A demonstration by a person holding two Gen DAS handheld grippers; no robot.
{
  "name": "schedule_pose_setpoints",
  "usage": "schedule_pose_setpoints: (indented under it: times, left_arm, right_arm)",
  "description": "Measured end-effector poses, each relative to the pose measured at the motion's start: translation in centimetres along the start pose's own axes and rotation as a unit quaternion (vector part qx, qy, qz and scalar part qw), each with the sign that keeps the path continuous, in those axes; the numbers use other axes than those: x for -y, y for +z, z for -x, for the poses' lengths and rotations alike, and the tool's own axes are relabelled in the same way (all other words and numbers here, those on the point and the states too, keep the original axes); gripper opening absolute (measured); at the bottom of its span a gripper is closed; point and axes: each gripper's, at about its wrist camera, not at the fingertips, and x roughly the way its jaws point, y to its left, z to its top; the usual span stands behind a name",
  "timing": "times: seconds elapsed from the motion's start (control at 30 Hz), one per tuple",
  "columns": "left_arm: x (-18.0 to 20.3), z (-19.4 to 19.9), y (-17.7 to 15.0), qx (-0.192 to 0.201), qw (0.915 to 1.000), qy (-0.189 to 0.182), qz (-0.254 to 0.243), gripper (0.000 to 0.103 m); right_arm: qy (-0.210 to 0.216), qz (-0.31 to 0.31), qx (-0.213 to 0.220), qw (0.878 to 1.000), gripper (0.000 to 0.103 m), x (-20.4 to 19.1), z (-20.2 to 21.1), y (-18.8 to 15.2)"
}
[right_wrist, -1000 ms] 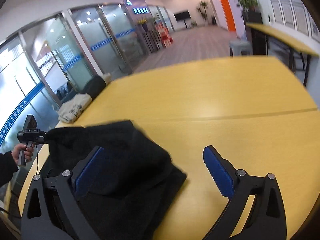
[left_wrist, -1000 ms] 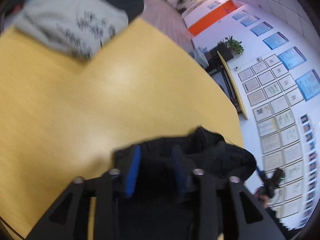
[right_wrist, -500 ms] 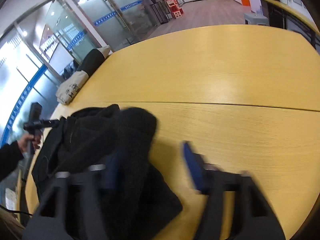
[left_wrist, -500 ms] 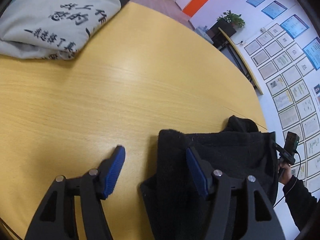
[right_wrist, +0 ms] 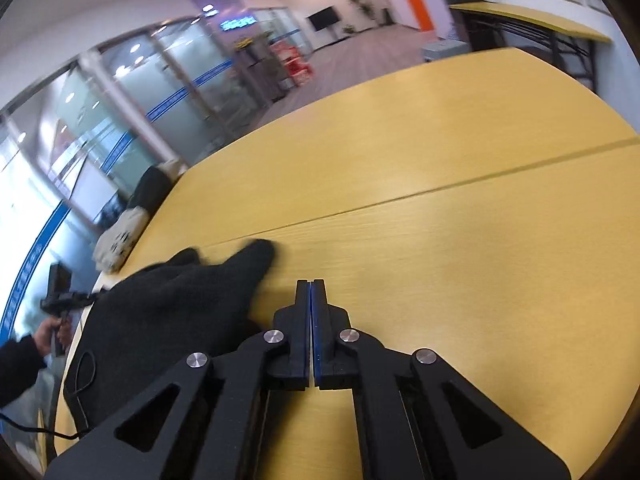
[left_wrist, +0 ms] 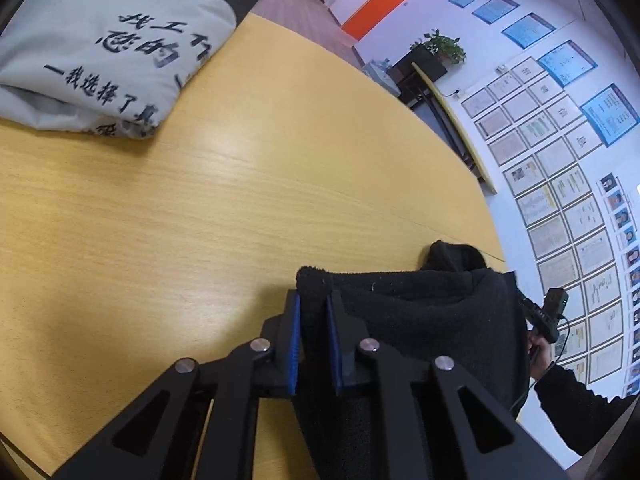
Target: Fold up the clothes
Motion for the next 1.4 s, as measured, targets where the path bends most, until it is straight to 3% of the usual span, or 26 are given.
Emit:
schedule_pose_setpoints:
  times: [0.07, 0.13, 0.17, 0.2, 0.23, 0.27, 0.3, 0.37, 0.43, 0.47, 0.53, 0.6, 0.63, 0.67, 0.7, 0.83, 0.97, 1.07, 1.17, 1.23, 1.33, 1.4]
  left_arm:
    - [0.3, -0.6, -0.2, -0.015, 0.9999, -0.003, -0.002, 0.013]
    - [1.3, -0.2, 0.0, -0.006, 0.9998, 0.0, -0.017, 0.015]
    - [1.9, 0.0, 0.1, 0.0, 0.9997, 0.001, -0.025, 0.021]
    - [2.2, 0.5, 0.3, 0.009, 0.9996, -0.003, -0.027, 0.026]
    - [2.4, 0.3, 0.2, 0.004, 0.9995, -0.004, -0.031, 0.042]
    - [2.6, 0.1, 0.2, -0.002, 0.9994, -0.005, -0.034, 0.063]
    - [2.8, -0.2, 0.1, -0.009, 0.9992, -0.006, -0.038, 0.07]
    - [3.2, -0.6, 0.0, -0.021, 0.9987, -0.007, -0.045, 0.072]
    - [3.3, -2.2, -0.5, -0.067, 0.9968, -0.025, -0.037, 0.073]
    - [3.3, -3.1, -0.8, -0.09, 0.9948, -0.034, -0.032, 0.073]
    - [3.4, -3.7, -1.4, -0.095, 0.9927, -0.065, -0.036, 0.076]
    - [3.1, -3.8, -1.4, -0.089, 0.9932, -0.067, -0.033, 0.076]
    - [3.0, -3.9, -1.3, -0.086, 0.9935, -0.067, -0.031, 0.068]
    - [2.8, -3.9, -1.3, -0.083, 0.9938, -0.068, -0.029, 0.038]
    - [2.3, -4.0, -1.2, -0.084, 0.9941, -0.068, -0.014, 0.028]
    - [1.3, -3.3, -0.8, -0.073, 0.9939, -0.083, 0.008, 0.012]
    - [1.5, -0.7, -0.5, -0.001, 0.9873, -0.158, 0.015, 0.009]
    - [1.3, -1.2, -0.9, -0.007, 0.9883, -0.152, 0.014, 0.009]
    - [2.9, -0.7, -1.3, 0.006, 0.9846, -0.172, -0.029, 0.009]
    - [3.3, -1.3, -0.9, -0.003, 0.9889, -0.142, -0.044, 0.009]
    - [3.5, -4.6, -0.9, -0.056, 0.9943, -0.085, -0.031, 0.01]
    - [3.6, -5.7, -0.7, -0.064, 0.9952, -0.07, -0.023, 0.015]
  right_arm:
    - [0.005, -0.006, -0.015, 1.0, 0.001, 0.6, 0.1, 0.2]
    - [0.015, 0.03, -0.039, 0.999, 0.008, -1.3, -0.6, 0.4]
    - [0.025, 0.039, -0.046, 0.998, 0.019, -2.1, -1.0, 0.5]
    - [0.035, 0.048, -0.054, 0.997, 0.055, -3.0, -1.4, 0.7]
    - [0.043, 0.048, -0.053, 0.997, 0.081, -3.4, -1.8, 0.9]
    - [0.05, 0.046, -0.052, 0.996, 0.083, -3.9, -2.2, 1.1]
    - [0.061, 0.04, -0.059, 0.996, 0.082, -4.1, -3.0, 1.3]
    - [0.08, 0.028, -0.076, 0.993, 0.082, -4.3, -4.7, 1.7]
    - [0.099, 0.013, -0.118, 0.988, 0.077, -4.4, -6.9, 1.8]
    - [0.099, 0.017, -0.137, 0.985, 0.07, -4.6, -7.7, 1.7]
    - [0.099, 0.027, -0.18, 0.978, 0.026, -5.0, -9.2, 1.3]
    - [0.105, 0.034, -0.177, 0.978, 0.012, -5.4, -8.9, 1.4]
    - [0.108, 0.037, -0.175, 0.978, 0.007, -5.6, -8.8, 1.5]
    - [0.11, 0.041, -0.173, 0.978, 0.007, -5.7, -8.6, 1.5]
    - [0.113, 0.044, -0.171, 0.978, 0.007, -5.9, -8.4, 1.6]
    - [0.119, 0.043, -0.138, 0.982, 0.006, -6.2, -6.6, 2.1]
    - [0.114, 0.039, -0.133, 0.984, 0.006, -5.6, -6.6, 1.4]
    - [0.111, 0.036, -0.13, 0.985, 0.005, -5.0, -6.6, 0.9]
    - [0.107, 0.033, -0.127, 0.986, 0.005, -4.5, -6.5, 0.4]
    - [0.105, 0.031, -0.124, 0.986, 0.006, -4.2, -6.5, 0.1]
    - [0.097, 0.03, -0.125, 0.987, 0.006, -3.7, -6.7, -0.2]
    - [0.085, 0.031, -0.133, 0.987, 0.009, -3.3, -7.1, -0.2]
